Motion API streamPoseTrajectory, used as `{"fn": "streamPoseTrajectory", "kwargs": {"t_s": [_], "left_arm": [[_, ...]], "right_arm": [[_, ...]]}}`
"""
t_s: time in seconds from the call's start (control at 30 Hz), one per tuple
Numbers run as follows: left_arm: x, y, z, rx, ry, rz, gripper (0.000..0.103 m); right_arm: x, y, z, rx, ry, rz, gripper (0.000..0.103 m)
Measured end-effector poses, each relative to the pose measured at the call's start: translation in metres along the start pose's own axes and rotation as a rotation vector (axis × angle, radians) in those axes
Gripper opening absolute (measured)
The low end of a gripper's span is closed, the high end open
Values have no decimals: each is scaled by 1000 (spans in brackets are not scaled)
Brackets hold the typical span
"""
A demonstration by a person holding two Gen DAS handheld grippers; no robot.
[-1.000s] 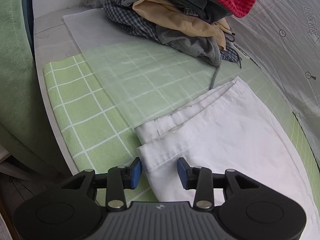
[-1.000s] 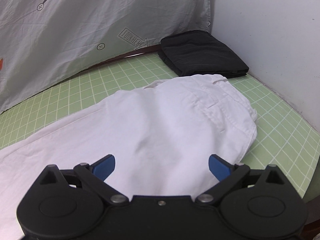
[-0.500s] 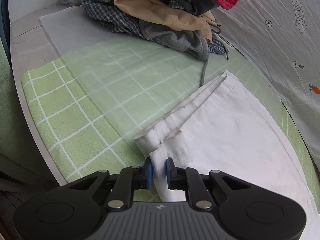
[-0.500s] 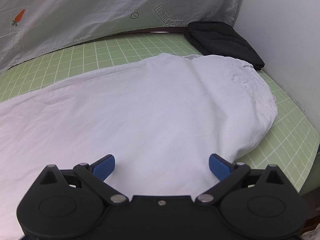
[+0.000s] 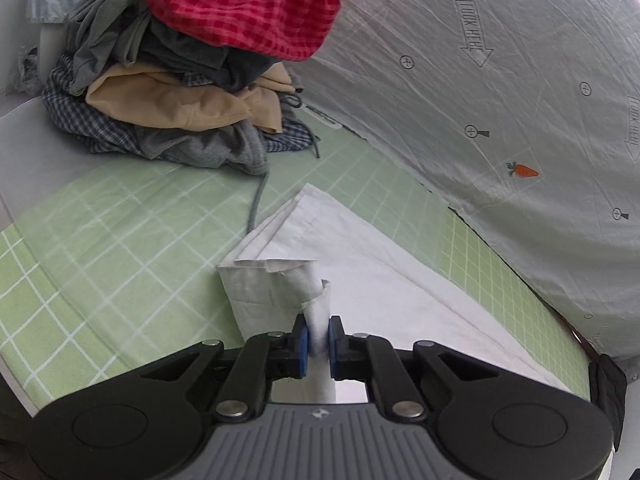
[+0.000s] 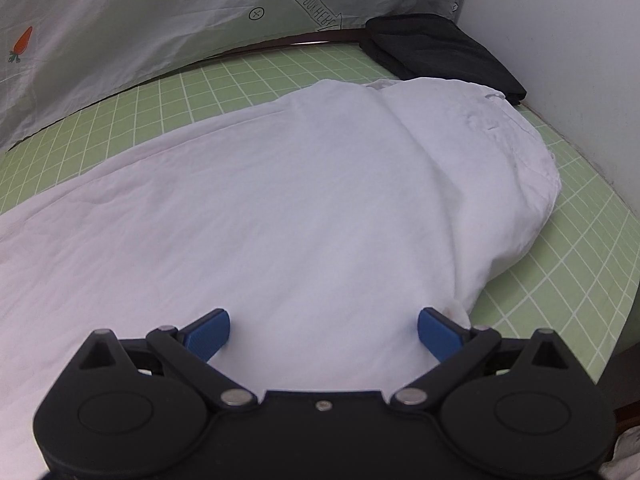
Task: Fold clothes
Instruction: 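Grasp the leg hem with the left tool and fold it toward the waistband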
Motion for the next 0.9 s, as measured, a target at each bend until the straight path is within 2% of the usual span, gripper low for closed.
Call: {"fn": "streamPoseTrajectory", "kwargs": {"t_s": [0.17,0.3,0.4,0.47,0.57,0.63,0.73,0.83,0.9], "left_arm": [[10,15,69,157,114,-34,9],[40,28,125,279,239,-114,9],[71,38,157,364,312,-206,9],[98,51,171,415,330,-314,9],[146,76,173,373,366,-478,9],[169,92,165,306,373,-560,10],[172,101,155,287,284,-607,12],[171,99,157,288,273,-611,15],[166,93,163,308,286,-603,22]], "right_arm": [[-3,1,8,-18,31,-1,102],[-6,3,17,-33,64,-4,102],[-6,6,24,-55,91,-13,102],[-5,9,25,-67,99,-20,102],[-2,13,24,-74,86,-34,102],[-2,15,23,-76,73,-41,102],[-1,17,21,-81,61,-50,102],[-2,19,20,-82,68,-59,103],[-5,20,19,-78,77,-65,103]]}}
Point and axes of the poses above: each gripper's, at about its wrist camera, not at the fingertips, and y roughly the way its jaws point, z to its right, x to its underside, the point moved 5 cm from there along y, roughly the way its jaws point, and after that the axes turned 8 degrees about z, right-handed, at the moved point
